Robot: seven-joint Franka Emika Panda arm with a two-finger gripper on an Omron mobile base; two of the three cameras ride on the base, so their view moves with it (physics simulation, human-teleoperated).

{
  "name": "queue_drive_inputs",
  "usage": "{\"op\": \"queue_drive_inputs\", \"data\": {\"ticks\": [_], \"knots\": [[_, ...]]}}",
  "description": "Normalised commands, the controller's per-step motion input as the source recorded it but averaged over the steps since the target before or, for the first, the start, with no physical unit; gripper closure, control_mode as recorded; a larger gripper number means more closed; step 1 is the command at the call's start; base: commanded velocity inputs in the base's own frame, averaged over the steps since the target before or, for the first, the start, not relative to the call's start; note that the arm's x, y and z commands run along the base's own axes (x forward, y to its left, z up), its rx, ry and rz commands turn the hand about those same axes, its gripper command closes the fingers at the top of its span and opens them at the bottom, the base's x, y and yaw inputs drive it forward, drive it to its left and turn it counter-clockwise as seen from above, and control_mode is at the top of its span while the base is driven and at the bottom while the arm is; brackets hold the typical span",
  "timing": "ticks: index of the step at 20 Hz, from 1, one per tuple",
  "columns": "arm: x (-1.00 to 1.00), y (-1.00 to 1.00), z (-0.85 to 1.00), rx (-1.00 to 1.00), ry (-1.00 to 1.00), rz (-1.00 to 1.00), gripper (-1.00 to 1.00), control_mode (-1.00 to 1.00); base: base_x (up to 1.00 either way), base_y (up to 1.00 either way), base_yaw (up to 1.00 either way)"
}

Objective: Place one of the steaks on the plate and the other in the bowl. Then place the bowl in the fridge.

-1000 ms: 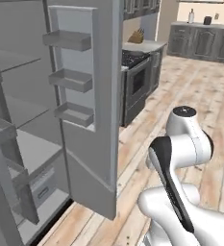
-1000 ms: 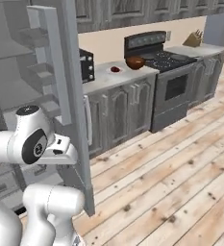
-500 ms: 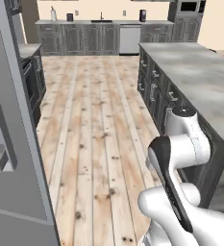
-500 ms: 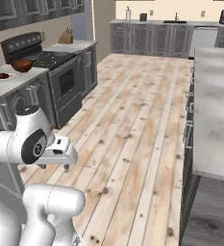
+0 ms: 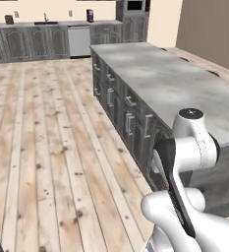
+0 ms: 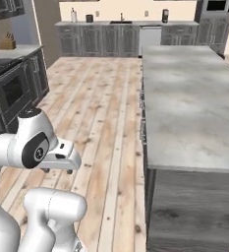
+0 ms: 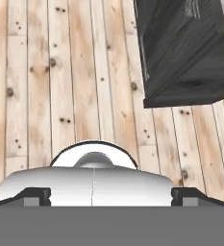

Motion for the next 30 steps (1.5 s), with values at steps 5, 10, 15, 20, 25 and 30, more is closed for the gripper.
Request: {"op": "queue_drive_inputs", "data": {"ticks": [5,10,15,20,25,30], "knots": [[0.00,0.00,0.00,0.00,0.00,0.00,-1.00,1.00,0.97,-0.06,0.14],[0.00,0.00,0.00,0.00,0.00,0.00,-1.00,1.00,1.00,0.50,0.00],[0.00,0.00,0.00,0.00,0.00,0.00,-1.00,1.00,1.00,0.70,-0.03],[0.00,0.00,0.00,0.00,0.00,0.00,-1.00,1.00,1.00,0.61,-0.01],[0.00,0.00,0.00,0.00,0.00,0.00,-1.00,1.00,1.00,0.77,0.07],[0.00,0.00,0.00,0.00,0.00,0.00,-1.00,1.00,0.79,0.76,0.43]]}}
